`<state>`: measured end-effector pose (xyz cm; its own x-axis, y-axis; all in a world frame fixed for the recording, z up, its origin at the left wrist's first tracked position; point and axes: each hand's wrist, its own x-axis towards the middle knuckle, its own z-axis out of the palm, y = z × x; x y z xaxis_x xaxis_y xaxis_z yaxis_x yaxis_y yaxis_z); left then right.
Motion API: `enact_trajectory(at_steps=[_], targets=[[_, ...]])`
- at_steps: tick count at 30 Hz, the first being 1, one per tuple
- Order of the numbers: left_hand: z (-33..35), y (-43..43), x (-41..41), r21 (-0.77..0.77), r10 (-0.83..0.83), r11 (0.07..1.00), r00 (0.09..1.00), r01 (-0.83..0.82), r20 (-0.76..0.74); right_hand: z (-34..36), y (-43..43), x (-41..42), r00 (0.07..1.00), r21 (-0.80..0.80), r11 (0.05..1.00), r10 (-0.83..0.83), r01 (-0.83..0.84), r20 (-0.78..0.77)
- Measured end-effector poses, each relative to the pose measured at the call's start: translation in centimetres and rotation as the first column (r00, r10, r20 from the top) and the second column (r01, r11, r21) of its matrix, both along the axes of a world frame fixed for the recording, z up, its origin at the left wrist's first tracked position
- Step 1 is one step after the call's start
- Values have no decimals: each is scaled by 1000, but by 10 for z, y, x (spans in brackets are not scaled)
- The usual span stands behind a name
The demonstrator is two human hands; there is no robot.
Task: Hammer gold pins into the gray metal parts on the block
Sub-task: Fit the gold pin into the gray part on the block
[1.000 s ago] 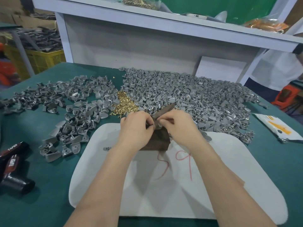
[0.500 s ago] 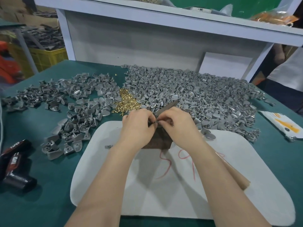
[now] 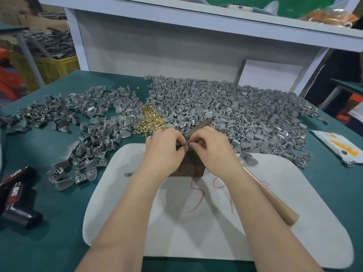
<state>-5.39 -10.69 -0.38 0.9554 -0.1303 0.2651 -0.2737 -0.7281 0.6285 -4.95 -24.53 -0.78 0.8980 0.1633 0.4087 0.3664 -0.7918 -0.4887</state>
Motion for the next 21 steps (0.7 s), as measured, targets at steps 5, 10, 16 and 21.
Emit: enact_trajectory(at_steps=[5, 10, 16, 21], targets=[[0, -1, 0, -3, 2, 1000, 1000, -2, 5, -5, -1, 2, 1000, 55, 998, -19, 19, -9], [-1, 0, 0, -3, 1, 1000, 1000, -1, 13, -6, -2, 3, 999, 123, 992, -22, 27, -43], [-1, 0, 1, 1, -1, 1000, 1000, 1, 9, -7, -1, 3, 998, 180, 983, -26, 38, -65], [0, -1, 0, 4, -7, 1000, 1000, 7, 10, -6, 0, 2, 995, 178, 982, -44, 58, -86]])
